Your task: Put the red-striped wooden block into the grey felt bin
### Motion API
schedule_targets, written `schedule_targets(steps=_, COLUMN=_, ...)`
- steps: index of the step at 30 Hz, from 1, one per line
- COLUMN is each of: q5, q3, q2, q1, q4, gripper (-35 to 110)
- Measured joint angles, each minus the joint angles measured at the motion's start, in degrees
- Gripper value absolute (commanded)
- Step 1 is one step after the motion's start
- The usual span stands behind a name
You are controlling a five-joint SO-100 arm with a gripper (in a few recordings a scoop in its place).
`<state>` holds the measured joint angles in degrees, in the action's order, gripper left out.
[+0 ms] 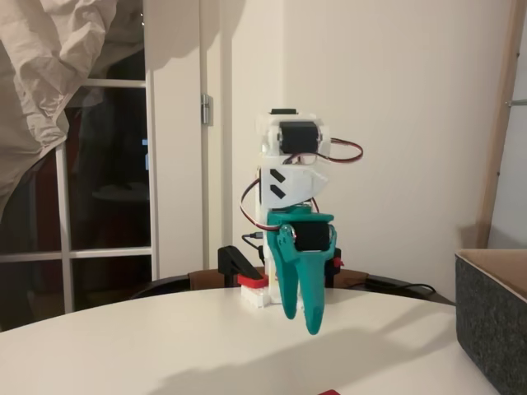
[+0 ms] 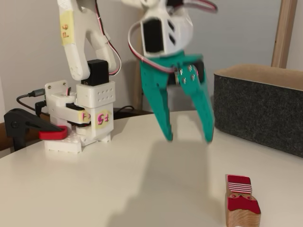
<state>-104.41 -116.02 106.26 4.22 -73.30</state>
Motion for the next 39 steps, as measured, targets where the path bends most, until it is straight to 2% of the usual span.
schedule_targets(steps=10, q5=1.58, q3=2.81, q2=-5.54, q1=0.18, q4=3.52, gripper=25)
schedule_targets(steps=39, q5=2.02, q3=24.79, q2=-21.80, q1=-0.88, q4=3.34, gripper=27)
